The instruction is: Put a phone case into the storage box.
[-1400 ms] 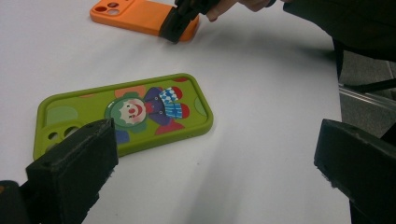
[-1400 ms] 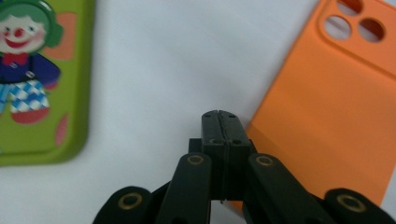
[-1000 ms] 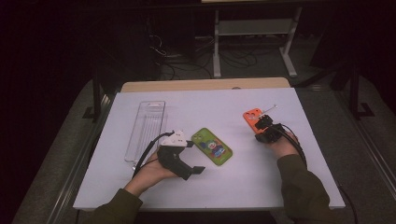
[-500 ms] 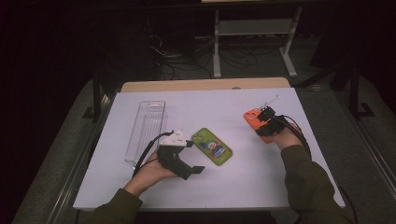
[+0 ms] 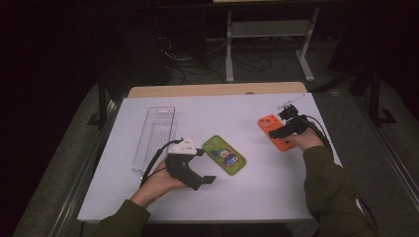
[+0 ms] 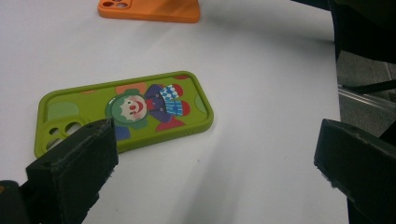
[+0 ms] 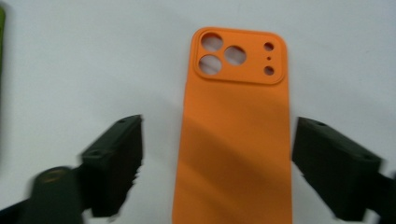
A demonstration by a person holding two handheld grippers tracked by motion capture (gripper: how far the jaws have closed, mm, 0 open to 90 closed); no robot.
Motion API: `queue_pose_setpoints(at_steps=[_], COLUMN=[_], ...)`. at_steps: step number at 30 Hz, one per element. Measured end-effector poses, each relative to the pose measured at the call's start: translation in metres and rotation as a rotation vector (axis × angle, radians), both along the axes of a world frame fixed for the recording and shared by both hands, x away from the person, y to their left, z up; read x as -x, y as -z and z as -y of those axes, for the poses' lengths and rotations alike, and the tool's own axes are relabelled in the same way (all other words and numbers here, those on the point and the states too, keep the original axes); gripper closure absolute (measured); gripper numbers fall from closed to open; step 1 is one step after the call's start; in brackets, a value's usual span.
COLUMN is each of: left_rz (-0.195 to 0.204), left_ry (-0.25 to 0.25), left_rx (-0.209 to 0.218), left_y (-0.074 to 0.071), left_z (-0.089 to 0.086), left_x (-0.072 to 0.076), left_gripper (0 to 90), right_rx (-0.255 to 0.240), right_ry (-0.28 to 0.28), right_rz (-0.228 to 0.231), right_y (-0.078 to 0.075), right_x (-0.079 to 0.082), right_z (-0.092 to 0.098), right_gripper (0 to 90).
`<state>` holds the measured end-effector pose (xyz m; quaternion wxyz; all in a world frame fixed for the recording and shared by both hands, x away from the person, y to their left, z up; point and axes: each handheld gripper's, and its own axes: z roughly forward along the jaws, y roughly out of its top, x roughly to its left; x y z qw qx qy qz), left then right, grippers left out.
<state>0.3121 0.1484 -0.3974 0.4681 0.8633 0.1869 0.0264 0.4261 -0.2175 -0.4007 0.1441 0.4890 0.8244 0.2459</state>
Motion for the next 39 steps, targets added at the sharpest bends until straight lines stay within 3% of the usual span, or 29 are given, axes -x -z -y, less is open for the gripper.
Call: queue_pose_setpoints(at_steps=[3,13,26,35,39], left_rz=[-0.001,-0.011,-0.011,-0.025,-0.024], left_ry=[-0.003,0.002,-0.009,-0.01,-0.012], left_rx=[0.007,-0.005,-0.005,0.0,0.005], left_y=[0.001,0.002,0.004,0.005,0.005], left_z=[0.001,0.002,0.003,0.008,0.008], left_x=[0.001,0.001,-0.005,-0.007,-0.009], left_gripper=[0.0,0.0,0.0,0.0,0.0], right_rx=[-0.049,-0.151,-0.168,-0.249,-0.259], right_ry=[-0.003,-0.041,-0.089,-0.092,-0.096], right_rz=[0.038,0.128,0.181,0.216,0.225], right_y=[0.003,0.008,0.017,0.018,0.019], right_x=[0.007,0.043,0.092,0.122,0.134], right_z=[0.004,0.006,0.001,0.002,-0.002], right_gripper=[0.7,0.0,0.0,0.0,0.0])
